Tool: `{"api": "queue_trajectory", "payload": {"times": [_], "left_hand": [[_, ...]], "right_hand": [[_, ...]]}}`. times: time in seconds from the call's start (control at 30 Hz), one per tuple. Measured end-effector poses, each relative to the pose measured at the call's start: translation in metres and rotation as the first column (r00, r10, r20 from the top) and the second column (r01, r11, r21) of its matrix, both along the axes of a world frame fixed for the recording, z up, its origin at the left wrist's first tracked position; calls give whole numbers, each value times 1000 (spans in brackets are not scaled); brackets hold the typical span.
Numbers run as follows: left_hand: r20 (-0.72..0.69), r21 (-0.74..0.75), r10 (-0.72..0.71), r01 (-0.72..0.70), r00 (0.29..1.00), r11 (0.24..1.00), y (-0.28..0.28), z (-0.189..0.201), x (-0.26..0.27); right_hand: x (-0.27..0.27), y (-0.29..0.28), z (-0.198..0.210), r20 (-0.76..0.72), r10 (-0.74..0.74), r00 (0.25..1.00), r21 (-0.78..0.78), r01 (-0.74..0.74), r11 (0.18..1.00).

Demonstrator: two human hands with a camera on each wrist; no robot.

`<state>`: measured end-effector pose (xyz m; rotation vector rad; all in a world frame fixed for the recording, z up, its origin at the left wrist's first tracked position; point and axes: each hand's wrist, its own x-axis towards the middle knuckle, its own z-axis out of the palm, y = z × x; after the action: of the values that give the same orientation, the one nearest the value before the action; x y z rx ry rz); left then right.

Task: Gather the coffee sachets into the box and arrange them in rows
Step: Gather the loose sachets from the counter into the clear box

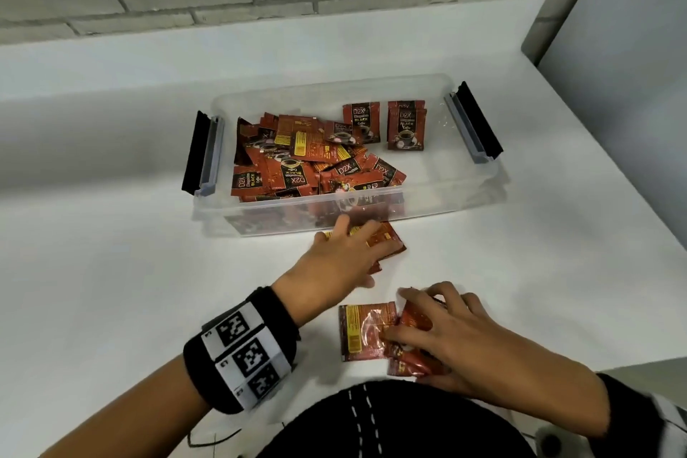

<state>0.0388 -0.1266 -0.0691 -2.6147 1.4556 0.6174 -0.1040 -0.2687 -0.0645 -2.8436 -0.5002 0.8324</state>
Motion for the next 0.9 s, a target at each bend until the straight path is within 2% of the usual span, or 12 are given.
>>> {"api": "queue_trajectory", "payload": {"times": [0.17, 0.27, 0.33, 0.4, 0.47, 0.53, 0.6, 0.7, 0.8, 0.9], "left_hand": [[74, -20, -33, 35, 997, 999, 3, 0, 3], [125, -106, -29, 42, 992, 994, 10, 2, 0], [100, -202, -16, 36, 995, 979, 19, 4, 4], [7, -286, 44, -40, 999, 958, 28, 6, 7], [-72, -322, 131, -147, 989, 935, 35, 10, 5], [-166, -334, 217, -262, 962, 905, 43, 10, 2], [-261, -330, 266, -345, 928, 879, 51, 10, -2], [-348, -316, 296, -409, 889, 856, 61, 8, -5], [-509, -311, 337, -534, 792, 786, 67, 9, -5], [-620, -298, 345, -618, 705, 727, 73, 11, -4]], "right_hand": [[0, 2, 7, 53, -49, 997, 70, 45, 997], [3, 1, 10, 80, -148, 986, 167, 133, 977], [5, -5, 12, 110, -251, 962, 261, 215, 941], [9, -9, 17, 50, -386, 921, 374, 341, 863], [16, -10, 22, -62, -455, 888, 498, 422, 757], [25, -9, 26, -172, -459, 871, 626, 457, 632], [33, -3, 26, -252, -401, 881, 679, 456, 575], [42, 8, 20, -241, -305, 921, 645, 387, 659], [50, 15, 14, -244, -286, 927, 547, 375, 749], [54, 18, 6, -69, -221, 973, 359, 231, 904]]}}
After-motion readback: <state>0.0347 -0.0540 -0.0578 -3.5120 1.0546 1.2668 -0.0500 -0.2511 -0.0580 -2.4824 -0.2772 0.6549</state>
